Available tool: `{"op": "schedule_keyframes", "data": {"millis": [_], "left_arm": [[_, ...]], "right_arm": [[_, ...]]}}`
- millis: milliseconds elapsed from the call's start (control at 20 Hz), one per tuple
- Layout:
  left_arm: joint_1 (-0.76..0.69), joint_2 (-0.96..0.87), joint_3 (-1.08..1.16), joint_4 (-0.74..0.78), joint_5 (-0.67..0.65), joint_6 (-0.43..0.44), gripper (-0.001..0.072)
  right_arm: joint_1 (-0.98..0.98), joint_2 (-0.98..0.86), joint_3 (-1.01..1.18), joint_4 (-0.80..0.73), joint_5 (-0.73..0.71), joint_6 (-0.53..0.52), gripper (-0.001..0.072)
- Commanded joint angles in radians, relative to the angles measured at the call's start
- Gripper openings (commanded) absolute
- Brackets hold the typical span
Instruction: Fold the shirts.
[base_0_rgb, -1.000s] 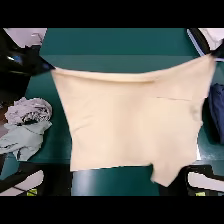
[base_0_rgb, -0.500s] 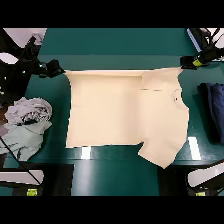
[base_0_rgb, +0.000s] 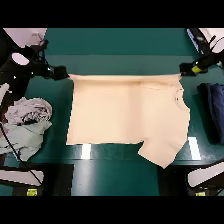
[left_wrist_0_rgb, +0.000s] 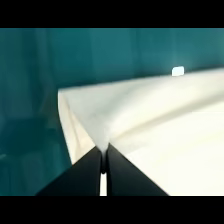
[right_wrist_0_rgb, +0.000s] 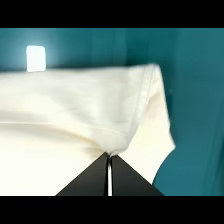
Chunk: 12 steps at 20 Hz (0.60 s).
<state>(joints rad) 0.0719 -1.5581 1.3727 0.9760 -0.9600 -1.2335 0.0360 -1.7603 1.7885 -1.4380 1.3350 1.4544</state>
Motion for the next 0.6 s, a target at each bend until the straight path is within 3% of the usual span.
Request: {"op": "schedule_keyframes", "data": {"millis": [0, 200, 400, 450, 500, 550], "left_arm": [[-0.006, -0.002, -0.079, 0.06, -0.069, -0.023, 0.0024], [-0.006, -0.002, -0.163, 0.053, -0.044, -0.024, 0.0025], [-0.006, -0.001, -0.168, 0.015, -0.074, -0.023, 0.0028], [-0.006, -0.001, -0.167, 0.013, -0.092, -0.024, 0.0191], [-0.006, -0.001, -0.167, 0.012, -0.114, -0.028, 0.0518], [-0.005, -0.001, -0.164, 0.013, -0.136, -0.053, 0.0605]], "right_arm": [[0.0, 0.059, -0.163, 0.0, 0.014, -0.003, 0.0011], [-0.015, 0.151, -0.357, -0.01, -0.092, 0.015, 0.0012], [-0.015, 0.168, -0.413, 0.008, -0.085, 0.016, 0.0019], [-0.015, 0.169, -0.412, 0.026, -0.072, 0.015, 0.007], [-0.021, 0.168, -0.402, 0.055, -0.049, 0.015, 0.0281], [-0.031, 0.169, -0.385, 0.085, -0.017, 0.015, 0.0346]]}}
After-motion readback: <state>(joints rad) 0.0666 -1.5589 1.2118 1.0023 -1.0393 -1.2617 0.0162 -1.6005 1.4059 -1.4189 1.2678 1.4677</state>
